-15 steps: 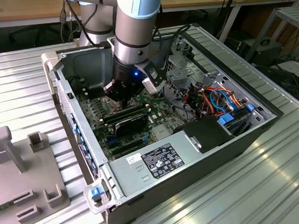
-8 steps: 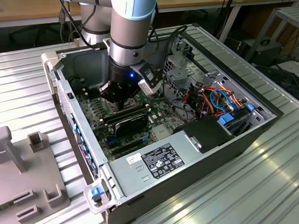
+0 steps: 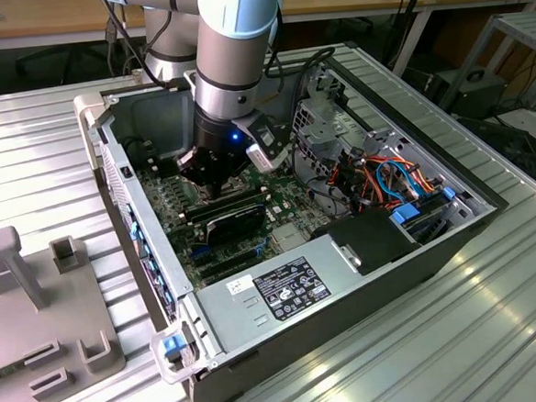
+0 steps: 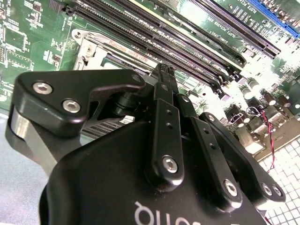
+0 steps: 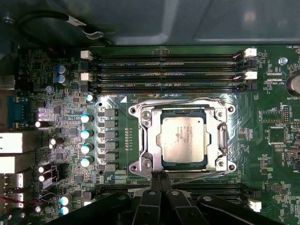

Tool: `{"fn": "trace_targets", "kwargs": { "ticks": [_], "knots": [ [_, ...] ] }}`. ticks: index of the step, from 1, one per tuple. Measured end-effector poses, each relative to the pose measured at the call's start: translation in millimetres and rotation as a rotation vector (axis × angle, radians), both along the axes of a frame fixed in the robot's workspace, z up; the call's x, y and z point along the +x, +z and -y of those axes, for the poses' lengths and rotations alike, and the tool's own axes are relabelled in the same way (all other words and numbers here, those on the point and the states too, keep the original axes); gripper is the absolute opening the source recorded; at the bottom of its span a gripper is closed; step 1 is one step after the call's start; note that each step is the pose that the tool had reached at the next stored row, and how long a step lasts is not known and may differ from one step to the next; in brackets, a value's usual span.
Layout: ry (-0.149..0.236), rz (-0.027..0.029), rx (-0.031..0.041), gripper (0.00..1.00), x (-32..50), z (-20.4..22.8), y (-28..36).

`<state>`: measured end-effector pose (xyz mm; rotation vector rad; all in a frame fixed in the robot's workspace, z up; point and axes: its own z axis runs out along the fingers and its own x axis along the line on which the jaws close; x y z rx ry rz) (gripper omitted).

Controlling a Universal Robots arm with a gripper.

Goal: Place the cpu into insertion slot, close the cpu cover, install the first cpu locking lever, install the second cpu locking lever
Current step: 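Install the second cpu locking lever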

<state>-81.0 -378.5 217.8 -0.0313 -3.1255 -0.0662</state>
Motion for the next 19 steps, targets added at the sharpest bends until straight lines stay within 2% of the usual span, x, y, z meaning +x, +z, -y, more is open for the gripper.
{"fn": "trace_targets", "kwargs": {
  "ticks": [5, 12, 16, 19],
  "knots": [
    [0.0, 0.0002, 0.0003, 0.11, -0.9, -0.1, -0.4],
    [0.0, -0.0007, 0.0001, 0.11, -7.5, -0.6, -2.3],
    [0.0, -0.0029, 0.0003, 0.11, -11.9, -0.9, -5.3],
    [0.0, -0.0068, 0.0, 0.11, -15.6, -0.9, -7.9]
  ]
}}
